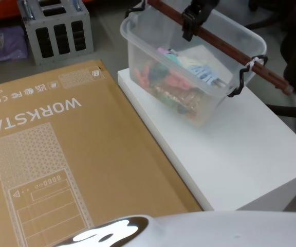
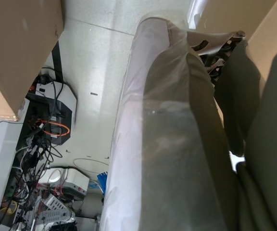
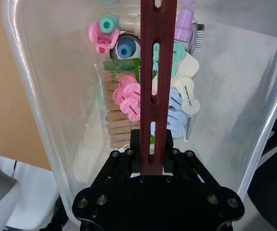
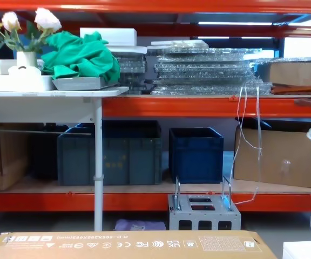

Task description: Use one hand to grasp the basket and place it at the designated location.

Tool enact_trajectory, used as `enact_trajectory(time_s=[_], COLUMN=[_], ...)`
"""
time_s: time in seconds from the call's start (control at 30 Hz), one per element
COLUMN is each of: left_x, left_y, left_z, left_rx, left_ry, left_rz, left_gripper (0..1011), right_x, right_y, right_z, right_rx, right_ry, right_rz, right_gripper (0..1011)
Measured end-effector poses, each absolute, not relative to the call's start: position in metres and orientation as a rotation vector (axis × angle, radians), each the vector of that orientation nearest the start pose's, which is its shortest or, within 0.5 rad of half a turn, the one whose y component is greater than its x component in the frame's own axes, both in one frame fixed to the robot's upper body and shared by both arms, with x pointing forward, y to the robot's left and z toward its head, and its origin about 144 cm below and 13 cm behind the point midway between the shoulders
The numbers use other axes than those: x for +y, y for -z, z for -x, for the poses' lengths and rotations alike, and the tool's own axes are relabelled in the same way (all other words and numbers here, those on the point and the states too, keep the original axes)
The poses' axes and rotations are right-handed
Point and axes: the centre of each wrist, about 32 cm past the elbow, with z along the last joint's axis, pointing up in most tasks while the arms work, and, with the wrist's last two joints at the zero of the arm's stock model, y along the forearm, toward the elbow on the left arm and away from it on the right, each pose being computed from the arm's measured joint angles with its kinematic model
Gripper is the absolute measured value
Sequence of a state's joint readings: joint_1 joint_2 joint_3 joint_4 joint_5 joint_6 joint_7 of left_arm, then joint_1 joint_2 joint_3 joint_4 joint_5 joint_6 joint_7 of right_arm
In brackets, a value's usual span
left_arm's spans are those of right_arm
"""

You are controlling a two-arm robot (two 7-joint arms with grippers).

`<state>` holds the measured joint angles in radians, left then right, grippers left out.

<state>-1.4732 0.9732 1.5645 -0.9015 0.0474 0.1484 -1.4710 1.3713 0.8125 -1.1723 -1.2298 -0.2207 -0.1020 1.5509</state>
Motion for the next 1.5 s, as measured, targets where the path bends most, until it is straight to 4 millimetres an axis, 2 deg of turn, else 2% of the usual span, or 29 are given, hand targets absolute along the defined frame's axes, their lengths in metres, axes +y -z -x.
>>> enact_trajectory(time_s=[0.2,0.67,1.0,1.5], left_x=[0.495,0.495,0.495,0.495], left_y=[-1.396,-1.396,-1.396,-1.396], left_z=[-0.617,-0.617,-0.617,-0.617], left_rx=[0.163,0.163,0.163,0.163], left_ry=[-0.177,-0.177,-0.177,-0.177], left_rz=[-1.629,-1.629,-1.629,-1.629], left_gripper=[0,0,0,0], right_x=[-0.304,-0.236,-0.205,-0.165], right_y=[-1.464,-1.461,-1.461,-1.462], right_z=[-0.628,-0.617,-0.603,-0.571], right_rx=[-0.583,-0.740,-0.837,-0.989], right_ry=[-0.266,-0.429,-0.500,-0.671], right_rz=[1.516,1.545,1.536,1.462], right_gripper=[237,238,238,237])
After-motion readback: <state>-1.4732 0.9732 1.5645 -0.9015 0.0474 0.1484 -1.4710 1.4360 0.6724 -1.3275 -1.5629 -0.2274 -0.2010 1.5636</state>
